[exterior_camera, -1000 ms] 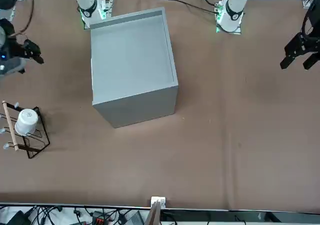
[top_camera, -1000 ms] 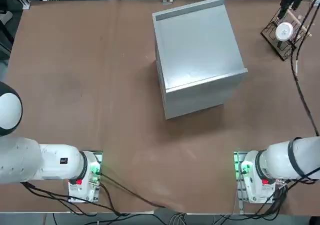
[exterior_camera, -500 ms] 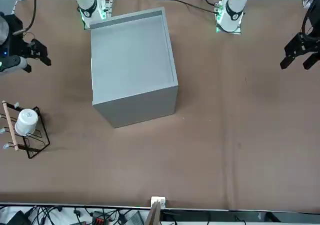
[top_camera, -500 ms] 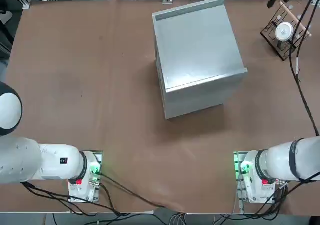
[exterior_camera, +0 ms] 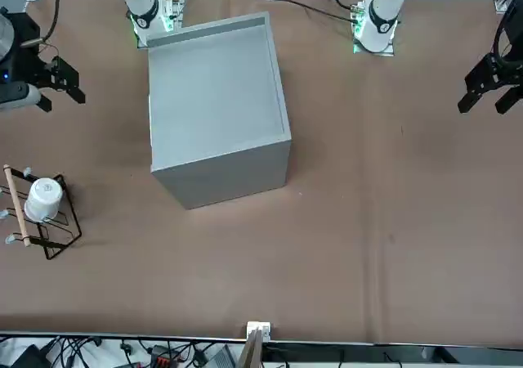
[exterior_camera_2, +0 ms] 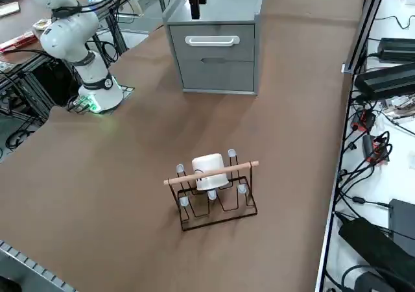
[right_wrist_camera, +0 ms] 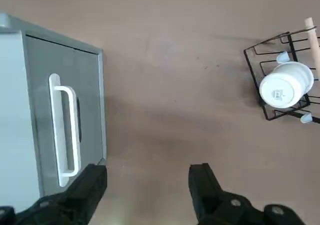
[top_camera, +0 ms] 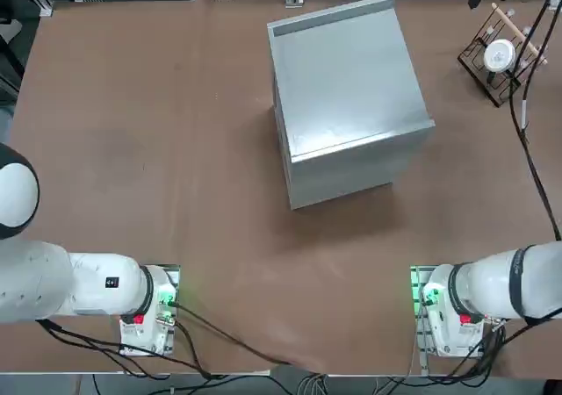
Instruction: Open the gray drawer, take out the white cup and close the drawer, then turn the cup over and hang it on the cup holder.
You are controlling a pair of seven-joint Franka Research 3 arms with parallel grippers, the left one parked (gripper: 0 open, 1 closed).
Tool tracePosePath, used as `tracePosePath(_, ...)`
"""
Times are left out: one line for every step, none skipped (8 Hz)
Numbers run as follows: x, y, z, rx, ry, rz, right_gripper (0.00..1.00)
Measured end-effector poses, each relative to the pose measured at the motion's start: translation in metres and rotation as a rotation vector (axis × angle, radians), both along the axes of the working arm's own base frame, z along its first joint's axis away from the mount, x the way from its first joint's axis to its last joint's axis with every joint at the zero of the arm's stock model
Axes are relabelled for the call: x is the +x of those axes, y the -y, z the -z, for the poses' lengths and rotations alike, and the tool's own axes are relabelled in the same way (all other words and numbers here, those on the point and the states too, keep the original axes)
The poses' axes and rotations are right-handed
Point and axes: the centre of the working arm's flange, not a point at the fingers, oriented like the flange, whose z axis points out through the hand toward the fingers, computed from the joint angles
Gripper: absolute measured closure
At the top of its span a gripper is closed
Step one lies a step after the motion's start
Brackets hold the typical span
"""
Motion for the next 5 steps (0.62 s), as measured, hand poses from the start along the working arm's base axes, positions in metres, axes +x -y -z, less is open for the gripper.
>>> tracePosePath(-0.003,0.001,-0.004,0.007,0.005,0.004,0.0)
tracePosePath(-0.005,0.003,-0.007,0.012,0.008,0.013,0.0)
tracePosePath(-0.006,0.007,-0.008,0.013,0.009,0.024,0.0)
tracePosePath(-0.006,0.009,-0.007,0.012,0.006,0.042,0.0)
tracePosePath(-0.006,0.013,-0.005,0.011,0.0,0.061,0.0)
